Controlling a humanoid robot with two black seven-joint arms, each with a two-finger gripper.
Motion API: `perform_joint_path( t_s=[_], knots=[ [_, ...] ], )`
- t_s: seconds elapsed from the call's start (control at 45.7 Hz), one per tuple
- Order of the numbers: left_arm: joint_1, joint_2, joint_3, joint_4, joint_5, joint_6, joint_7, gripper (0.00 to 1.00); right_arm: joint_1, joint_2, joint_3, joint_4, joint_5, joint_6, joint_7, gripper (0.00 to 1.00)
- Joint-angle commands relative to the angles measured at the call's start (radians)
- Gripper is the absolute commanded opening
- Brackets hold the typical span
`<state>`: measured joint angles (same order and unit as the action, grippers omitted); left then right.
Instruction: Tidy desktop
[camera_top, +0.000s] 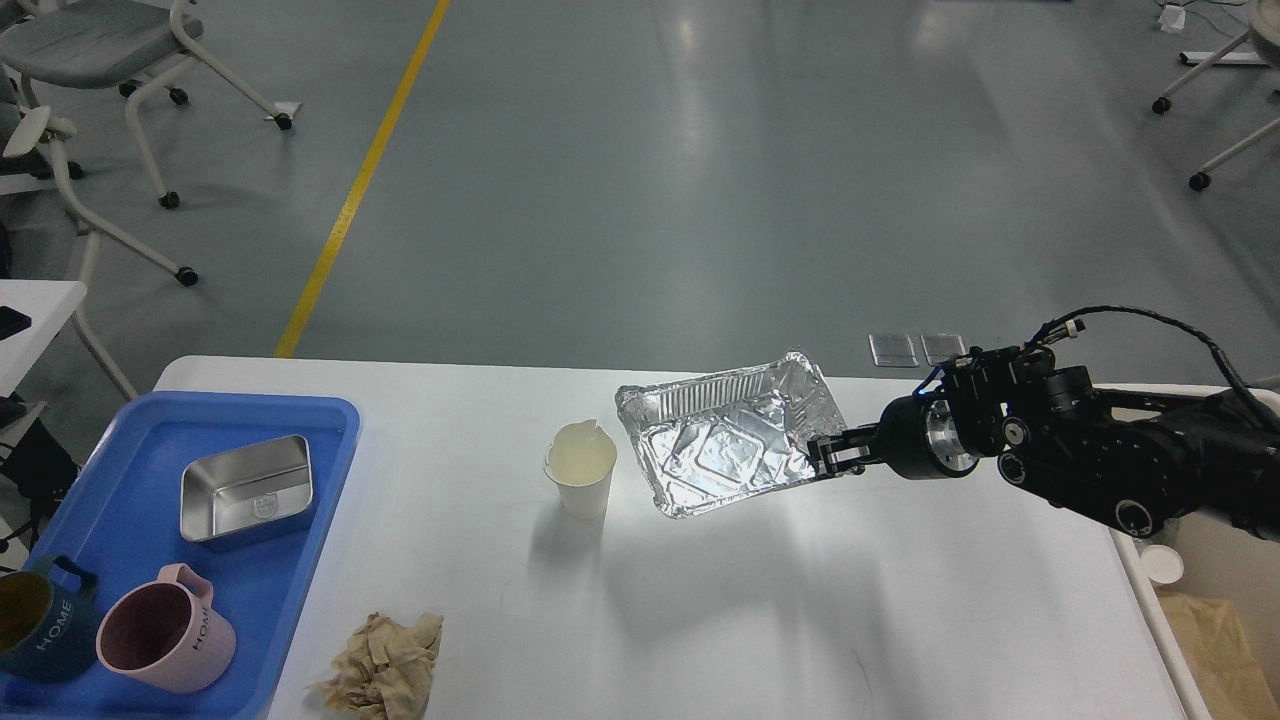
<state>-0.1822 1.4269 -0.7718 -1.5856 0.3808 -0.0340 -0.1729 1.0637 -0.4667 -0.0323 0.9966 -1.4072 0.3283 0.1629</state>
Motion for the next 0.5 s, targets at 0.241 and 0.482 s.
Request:
perform_joint_path(
  t_s=[0.241, 0.482],
  knots=[
    [-0.232, -0.282, 0.132, 0.001, 0.21, 0.009, 0.21, 0.94, 0.01, 0.008, -0.001, -0.003, 0.007, 0.0, 0.0, 0.0],
    [-0.519, -0.486, 0.488, 0.119, 0.23, 0.032, 0.199, 0.94, 0.01, 0.002, -0.001, -0.003, 0.008, 0.0, 0.0, 0.0]
  ],
)
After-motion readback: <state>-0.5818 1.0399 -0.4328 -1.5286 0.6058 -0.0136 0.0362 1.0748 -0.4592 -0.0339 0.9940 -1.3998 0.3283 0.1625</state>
